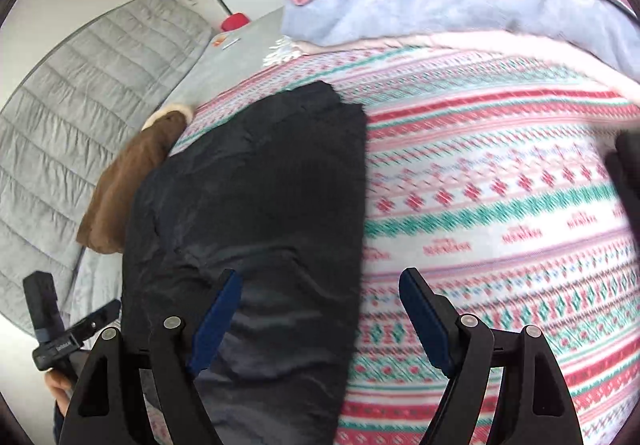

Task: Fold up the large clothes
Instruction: 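Lower the folded jacket onto the blanket with the right tool and release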

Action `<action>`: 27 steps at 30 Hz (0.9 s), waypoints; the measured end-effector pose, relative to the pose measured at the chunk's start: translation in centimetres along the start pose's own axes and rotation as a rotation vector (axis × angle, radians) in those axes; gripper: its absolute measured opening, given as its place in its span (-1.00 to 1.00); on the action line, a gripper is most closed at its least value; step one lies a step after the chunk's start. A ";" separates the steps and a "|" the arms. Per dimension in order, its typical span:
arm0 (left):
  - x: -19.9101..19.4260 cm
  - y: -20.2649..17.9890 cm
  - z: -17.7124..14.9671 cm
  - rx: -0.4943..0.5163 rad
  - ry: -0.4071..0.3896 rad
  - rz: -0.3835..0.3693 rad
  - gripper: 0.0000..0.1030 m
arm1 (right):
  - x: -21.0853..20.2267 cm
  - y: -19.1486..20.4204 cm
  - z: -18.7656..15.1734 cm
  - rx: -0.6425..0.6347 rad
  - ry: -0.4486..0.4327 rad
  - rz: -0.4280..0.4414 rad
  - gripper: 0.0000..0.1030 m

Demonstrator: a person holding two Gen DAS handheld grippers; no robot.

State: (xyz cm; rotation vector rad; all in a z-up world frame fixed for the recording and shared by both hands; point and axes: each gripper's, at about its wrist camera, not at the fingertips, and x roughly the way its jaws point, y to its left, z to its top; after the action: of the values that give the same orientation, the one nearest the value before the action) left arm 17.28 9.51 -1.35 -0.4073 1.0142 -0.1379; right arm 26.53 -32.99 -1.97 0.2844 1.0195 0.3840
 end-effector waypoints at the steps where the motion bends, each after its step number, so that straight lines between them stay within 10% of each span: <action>1: 0.0 0.4 -0.5 -0.017 0.014 -0.022 0.97 | -0.2 -0.3 -0.4 -0.003 0.004 -0.004 0.60; 27: 2.3 0.0 -4.7 -0.094 0.130 -0.152 0.98 | 2.3 -2.7 -2.6 0.085 0.120 0.091 0.63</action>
State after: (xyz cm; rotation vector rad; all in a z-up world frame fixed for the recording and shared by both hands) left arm 14.51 7.51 -5.38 -0.5678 1.1207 -0.2568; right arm 25.81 -34.24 -6.10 0.3892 1.1452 0.4450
